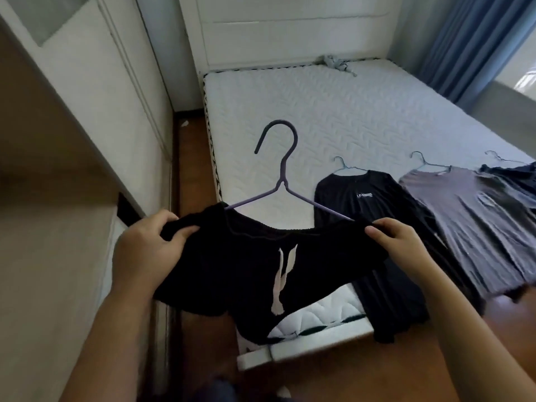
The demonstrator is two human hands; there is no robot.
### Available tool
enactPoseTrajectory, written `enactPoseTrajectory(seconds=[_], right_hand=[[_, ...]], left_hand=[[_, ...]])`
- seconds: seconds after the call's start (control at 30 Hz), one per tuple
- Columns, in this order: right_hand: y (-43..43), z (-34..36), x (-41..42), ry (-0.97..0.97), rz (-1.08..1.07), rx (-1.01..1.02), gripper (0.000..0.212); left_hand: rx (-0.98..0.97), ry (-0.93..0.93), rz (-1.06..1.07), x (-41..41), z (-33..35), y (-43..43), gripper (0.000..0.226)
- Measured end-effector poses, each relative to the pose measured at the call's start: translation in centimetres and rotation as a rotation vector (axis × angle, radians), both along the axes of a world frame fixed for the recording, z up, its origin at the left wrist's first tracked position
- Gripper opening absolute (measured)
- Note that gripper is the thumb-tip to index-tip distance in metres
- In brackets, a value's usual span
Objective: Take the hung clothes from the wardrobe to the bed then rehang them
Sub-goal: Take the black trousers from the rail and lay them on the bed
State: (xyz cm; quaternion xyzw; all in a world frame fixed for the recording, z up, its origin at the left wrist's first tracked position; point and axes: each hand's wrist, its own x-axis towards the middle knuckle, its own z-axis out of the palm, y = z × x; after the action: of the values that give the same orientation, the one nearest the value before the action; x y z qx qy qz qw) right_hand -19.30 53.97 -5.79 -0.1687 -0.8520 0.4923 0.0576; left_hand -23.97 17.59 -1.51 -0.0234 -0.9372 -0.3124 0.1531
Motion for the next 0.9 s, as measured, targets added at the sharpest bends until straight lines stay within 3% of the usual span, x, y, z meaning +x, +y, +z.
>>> enactPoseTrajectory(seconds=[0.33,0.53,0.7,0.9], right_hand=[[-6.3,0.4,5.7,0.087,0.183,-0.006,0.003],[-9.2,0.3,13.6,0.043,0.232,0.057,0.006],[-7.9,1.1,18.9,0.011,0.257,0.091,0.007],[-2.7,3.6,20.5,0.104,0.212,0.082,0.015]], left_hand=[[-0.190,0.241,0.168,14.6,1.6,-6.1,0.021],[-0.197,0.247,0.208,23.9,0.7,-8.6,0.023],[-0.156,0.216,0.195,28.6,0.1,-8.0,0.024],[-0.099,0.254,0.163,29.1,2.5,-3.1,0.024]])
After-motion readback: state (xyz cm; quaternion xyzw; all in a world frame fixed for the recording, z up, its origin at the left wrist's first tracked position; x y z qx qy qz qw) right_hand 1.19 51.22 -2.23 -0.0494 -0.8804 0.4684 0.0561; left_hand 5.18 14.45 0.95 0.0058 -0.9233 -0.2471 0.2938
